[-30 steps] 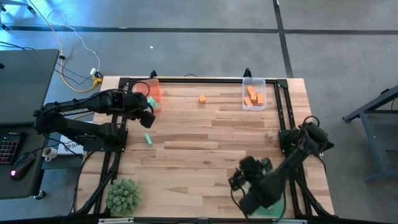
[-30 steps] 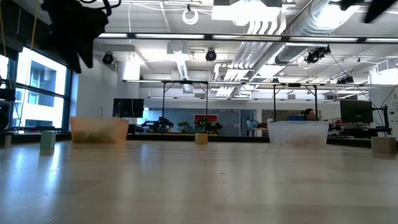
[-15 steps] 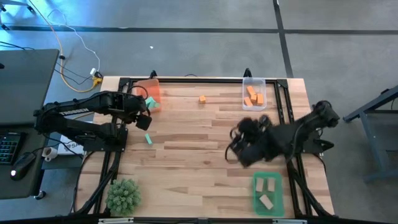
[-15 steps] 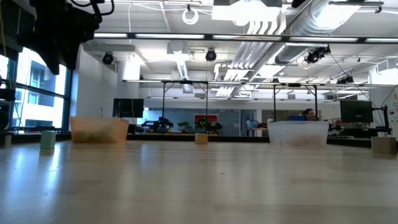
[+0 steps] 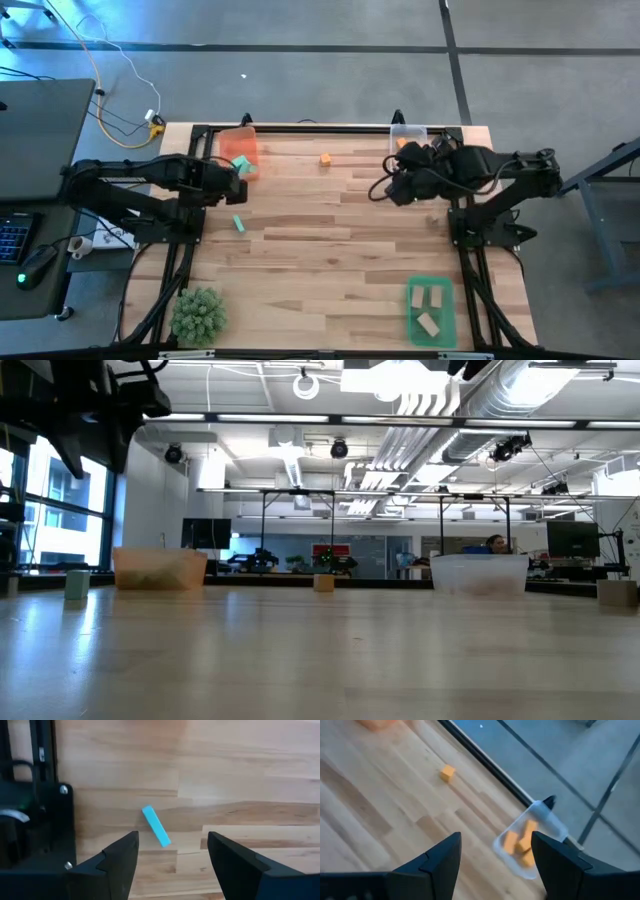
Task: Sort & place blocks by color
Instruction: Put the blue block into the orange bin
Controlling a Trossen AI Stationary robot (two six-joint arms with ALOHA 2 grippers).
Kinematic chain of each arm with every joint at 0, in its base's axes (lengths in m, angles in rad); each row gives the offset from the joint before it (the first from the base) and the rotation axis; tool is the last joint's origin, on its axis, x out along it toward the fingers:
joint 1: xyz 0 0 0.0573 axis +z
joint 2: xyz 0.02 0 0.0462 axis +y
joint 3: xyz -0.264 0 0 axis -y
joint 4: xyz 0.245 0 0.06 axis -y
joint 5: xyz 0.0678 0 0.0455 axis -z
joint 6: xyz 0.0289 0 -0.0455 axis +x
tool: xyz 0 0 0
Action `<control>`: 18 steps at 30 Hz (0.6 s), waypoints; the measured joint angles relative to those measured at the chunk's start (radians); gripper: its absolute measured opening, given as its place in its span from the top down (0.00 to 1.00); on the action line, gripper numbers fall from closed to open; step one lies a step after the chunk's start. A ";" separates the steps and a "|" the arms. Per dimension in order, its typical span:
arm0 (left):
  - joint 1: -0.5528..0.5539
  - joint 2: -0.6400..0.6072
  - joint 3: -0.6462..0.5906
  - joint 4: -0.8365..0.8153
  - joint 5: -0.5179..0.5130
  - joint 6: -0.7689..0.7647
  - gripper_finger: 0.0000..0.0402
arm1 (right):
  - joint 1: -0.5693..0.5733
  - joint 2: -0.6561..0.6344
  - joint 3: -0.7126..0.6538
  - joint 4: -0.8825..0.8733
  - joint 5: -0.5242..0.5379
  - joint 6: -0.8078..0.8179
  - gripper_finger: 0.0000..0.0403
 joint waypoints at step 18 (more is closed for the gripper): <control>-0.192 0.301 -0.004 0.028 -0.069 -0.317 0.45 | -0.249 0.000 0.000 0.068 -0.008 -0.440 0.44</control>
